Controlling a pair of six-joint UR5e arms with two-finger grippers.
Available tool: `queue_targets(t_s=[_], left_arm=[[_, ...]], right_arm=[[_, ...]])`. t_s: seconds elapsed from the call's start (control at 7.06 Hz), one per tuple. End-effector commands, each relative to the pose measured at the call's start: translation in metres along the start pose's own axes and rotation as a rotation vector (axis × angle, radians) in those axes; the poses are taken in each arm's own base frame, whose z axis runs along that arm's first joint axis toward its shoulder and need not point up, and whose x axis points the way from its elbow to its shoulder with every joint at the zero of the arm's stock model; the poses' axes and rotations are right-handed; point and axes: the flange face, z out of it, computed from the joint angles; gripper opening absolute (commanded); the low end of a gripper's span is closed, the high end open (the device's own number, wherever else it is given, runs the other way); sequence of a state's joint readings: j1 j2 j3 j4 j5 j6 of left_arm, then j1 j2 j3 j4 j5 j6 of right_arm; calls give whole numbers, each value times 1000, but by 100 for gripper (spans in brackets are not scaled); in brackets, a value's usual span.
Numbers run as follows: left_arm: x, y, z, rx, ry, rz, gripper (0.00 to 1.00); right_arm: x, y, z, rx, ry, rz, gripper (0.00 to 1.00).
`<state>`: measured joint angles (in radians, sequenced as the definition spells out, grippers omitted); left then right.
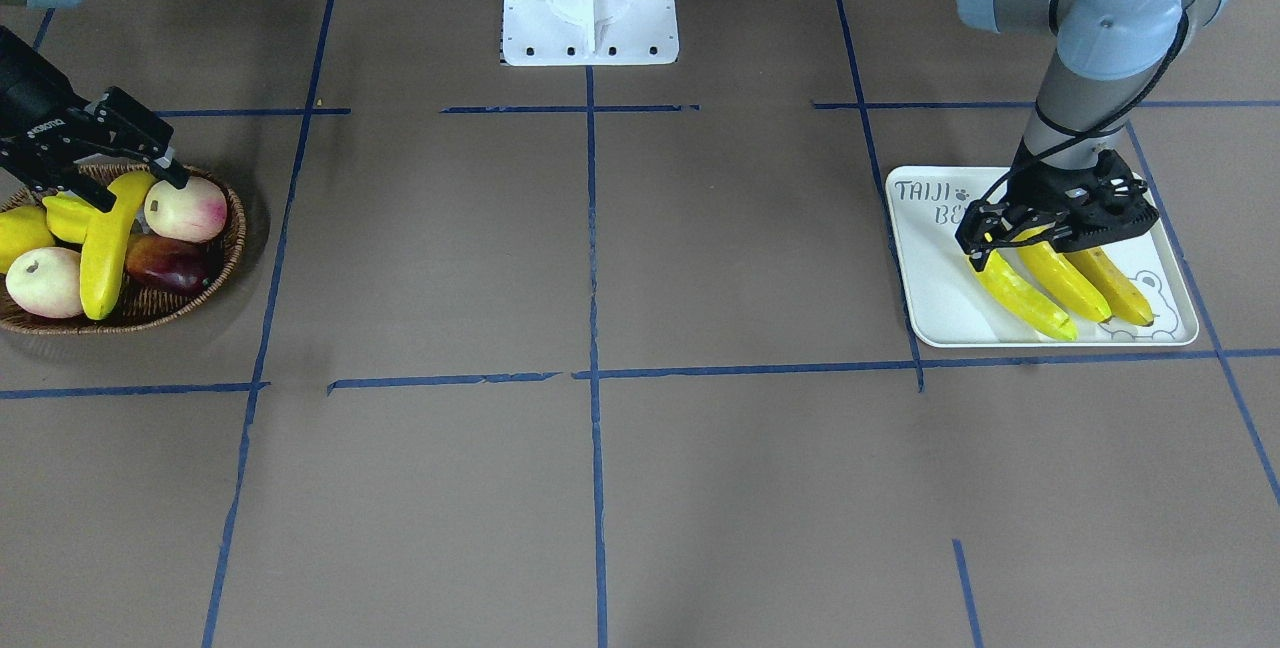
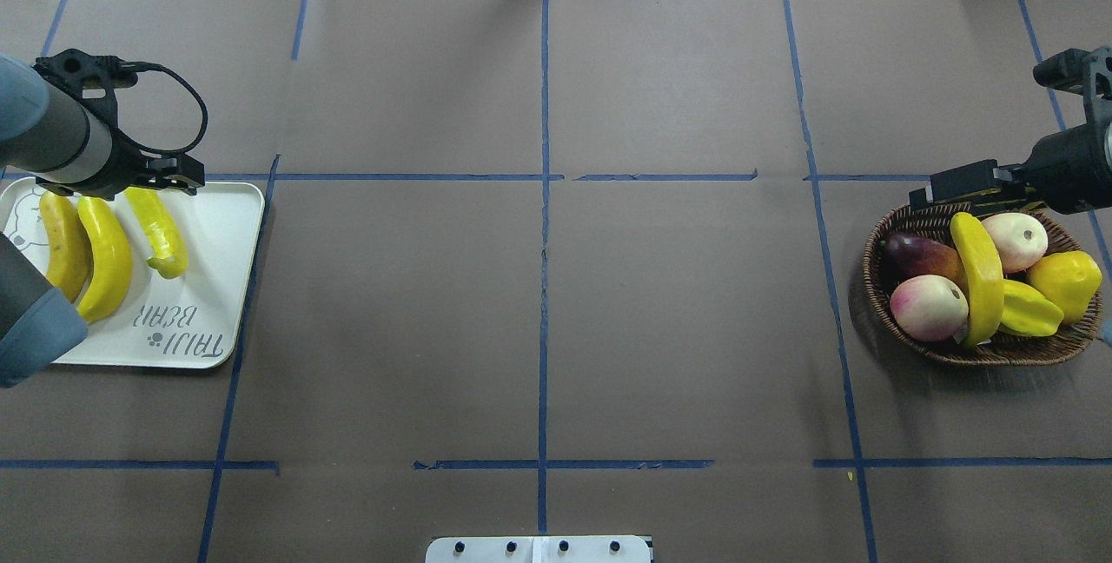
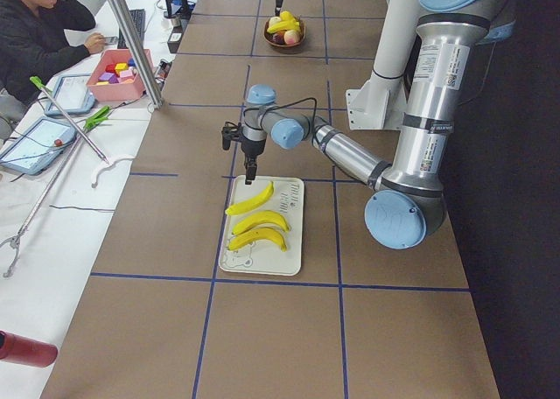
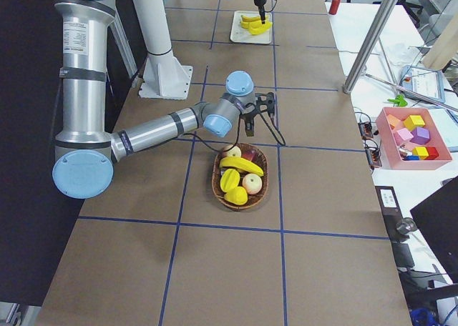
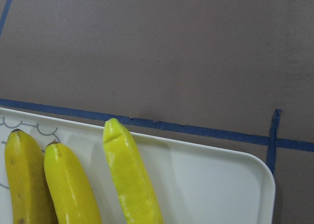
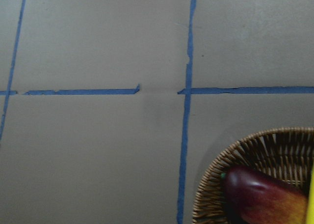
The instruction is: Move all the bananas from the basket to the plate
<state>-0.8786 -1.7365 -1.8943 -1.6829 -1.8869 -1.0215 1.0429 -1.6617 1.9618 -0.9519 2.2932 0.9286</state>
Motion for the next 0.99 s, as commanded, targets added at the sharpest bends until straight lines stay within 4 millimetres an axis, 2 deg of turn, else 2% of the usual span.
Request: queue_targets(t_s=[0.0,0.14,0.28,0.57,0.71,0.85], left_arm=[[8,2,-16,-15,48,-9,100],[12,3,-20,-14,56,-33,100],[16,2,-21,-12,63,-32,100],[18,1,-23,-11,67,-35,100],[20,2,-23,-11,69,-34,100],[20,2,-23,-12,69,-33,100]], right_arm=[[59,35,-1,-41,78,-95,100],[93,55,-1,-42,162,-60,100],[105,54,6,-21,202,45,100],[86,50,28,-26,198,266,100],[77,58,44,-38,216,263,100],[82,65,58,-57,239,260,100]])
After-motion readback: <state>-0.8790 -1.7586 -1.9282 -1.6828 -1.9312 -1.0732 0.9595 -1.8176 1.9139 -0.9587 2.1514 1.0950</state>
